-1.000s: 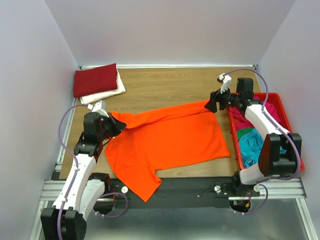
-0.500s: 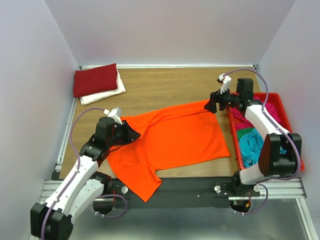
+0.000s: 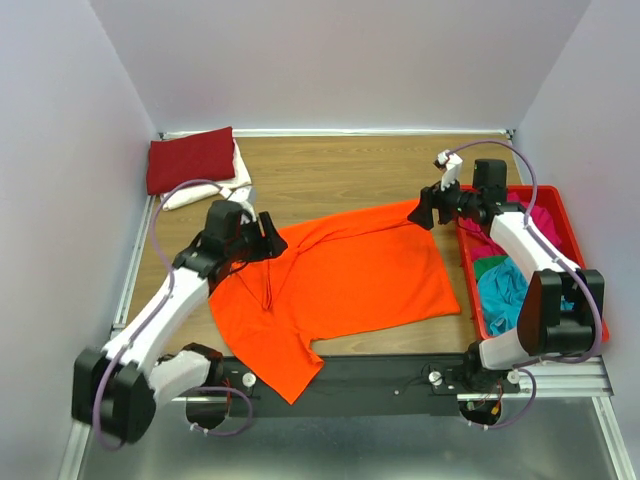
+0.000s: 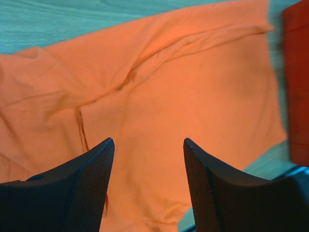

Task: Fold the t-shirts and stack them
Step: Fold the tshirt

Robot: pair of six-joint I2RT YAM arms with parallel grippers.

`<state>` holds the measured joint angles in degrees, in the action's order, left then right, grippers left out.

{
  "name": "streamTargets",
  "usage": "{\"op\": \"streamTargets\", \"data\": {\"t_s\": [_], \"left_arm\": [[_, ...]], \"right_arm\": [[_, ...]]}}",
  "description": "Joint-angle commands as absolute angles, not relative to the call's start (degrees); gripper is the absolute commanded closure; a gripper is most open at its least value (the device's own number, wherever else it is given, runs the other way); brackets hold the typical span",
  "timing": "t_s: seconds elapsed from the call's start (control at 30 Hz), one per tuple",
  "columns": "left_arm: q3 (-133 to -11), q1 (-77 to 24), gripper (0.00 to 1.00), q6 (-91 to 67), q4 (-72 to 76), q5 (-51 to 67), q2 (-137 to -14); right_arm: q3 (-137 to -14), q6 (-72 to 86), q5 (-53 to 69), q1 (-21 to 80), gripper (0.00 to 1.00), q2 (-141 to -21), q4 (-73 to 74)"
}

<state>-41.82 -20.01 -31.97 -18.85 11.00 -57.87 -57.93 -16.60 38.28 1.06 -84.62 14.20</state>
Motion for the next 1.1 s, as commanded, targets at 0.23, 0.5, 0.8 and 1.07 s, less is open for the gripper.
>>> {"op": "streamTargets", "data": {"t_s": [0.23,0.5,0.8,1.07], "left_arm": [[-49.39,-20.13,0.41,-20.31,-17.31,4.92,-77.86],[-48.08,-20.21,0.46,-18.2,-17.31,4.13,-83.67],[-46.58,-20.21,0.48,-17.58,-15.82,5.36,-87.8],[-45.88,-20.13,0.72,-17.58,-15.03,7.03,-87.89]], "right_arm": [[-56.6,-17.23,39.2,0.97,0.18,-83.5,15.38],[-56.6,-17.4,38.94,0.97,0.18,-83.76,15.38],[-56.51,-17.4,38.85,0.88,0.18,-84.02,15.38],[-56.6,-17.58,38.76,0.88,0.18,-83.94,15.47]]}}
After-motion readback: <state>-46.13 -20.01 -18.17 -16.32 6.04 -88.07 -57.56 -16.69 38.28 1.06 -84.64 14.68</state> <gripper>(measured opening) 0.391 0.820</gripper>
